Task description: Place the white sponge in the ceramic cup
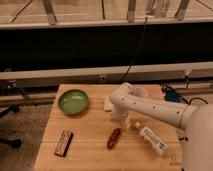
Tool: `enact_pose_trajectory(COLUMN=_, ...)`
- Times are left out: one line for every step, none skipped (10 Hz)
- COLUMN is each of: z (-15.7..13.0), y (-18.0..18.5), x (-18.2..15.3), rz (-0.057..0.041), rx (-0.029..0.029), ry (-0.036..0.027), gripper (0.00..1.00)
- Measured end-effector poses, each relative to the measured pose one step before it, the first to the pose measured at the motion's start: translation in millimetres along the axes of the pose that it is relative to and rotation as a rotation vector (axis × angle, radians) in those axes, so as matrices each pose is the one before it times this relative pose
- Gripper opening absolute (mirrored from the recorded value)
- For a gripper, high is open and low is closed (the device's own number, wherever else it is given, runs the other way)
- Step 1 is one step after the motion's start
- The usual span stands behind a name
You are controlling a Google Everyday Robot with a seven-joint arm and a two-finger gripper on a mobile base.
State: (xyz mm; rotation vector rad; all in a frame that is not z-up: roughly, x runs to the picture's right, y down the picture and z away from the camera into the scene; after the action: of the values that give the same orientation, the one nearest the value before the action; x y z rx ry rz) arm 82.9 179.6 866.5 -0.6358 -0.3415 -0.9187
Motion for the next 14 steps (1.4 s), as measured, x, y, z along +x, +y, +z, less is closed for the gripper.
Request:
enact_pose_trajectory(z=-3.06, y=-6.13, x=9.31, rz=-0.01672, rx=0.00461, ry=-0.00334, gripper=0.76)
enact_pose_trajectory(z=-4.26, y=-10.34, x=9.47, rz=-0.02467, rx=0.02125, ry=-0.01226, gripper=0.76)
enact_pose_trajectory(z=-3.71, y=-4.09, x=5.97, rz=-0.01307, rx=0.01755, ry=-0.00699, gripper=0.76)
enact_pose_trajectory(z=-7.22, y=-6.98, x=11.57, rz=-0.01778, rx=0.02983, ry=-0.00742, gripper=0.76)
enact_pose_trajectory(z=-2.8, y=-7.76, x=5.45, rz=-0.01364, rx=0.02056, ry=-0.00176, gripper=0.76)
enact_pose_trajectory(z=-2.89, y=-7.53, x=4.17, rz=-0.01097, rx=0.02228, ry=0.00098, gripper=0.76)
enact_pose_trajectory(z=-2.66, y=-7.03, x=7.25, rz=-0.01052, rx=0.0205, ry=0.0045, gripper=0.76)
enact_pose_trajectory(z=0.07, y=-10.76, x=3.11, rz=-0.01527, rx=0.01256, ry=0.00235, gripper=0.76)
enact_pose_trajectory(z=0.61, y=-9.55, x=1.6, rz=-0.01444, rx=0.00626, ry=0.00277, gripper=0.76)
enact_pose_trajectory(z=2.33, y=-10.65, x=2.89, rz=-0.01656, rx=0.00263, ry=0.00453, gripper=0.76)
enact_pose_trajectory(z=5.72, y=-9.83, x=4.44, rz=-0.01745, rx=-0.00447, ry=0.0043, gripper=0.76)
enact_pose_trajectory(z=5.08, y=-5.21, x=6.88, rz=-0.00889, rx=-0.00925, ry=0.00828, gripper=0.76)
enact_pose_trajectory(z=3.87, y=-4.02, x=3.42, rz=-0.00717, rx=-0.01084, ry=0.00306, gripper=0.76)
enact_pose_trajectory(z=3.98, y=-4.76, x=5.93, rz=-0.00766, rx=-0.01429, ry=0.00795, gripper=0.76)
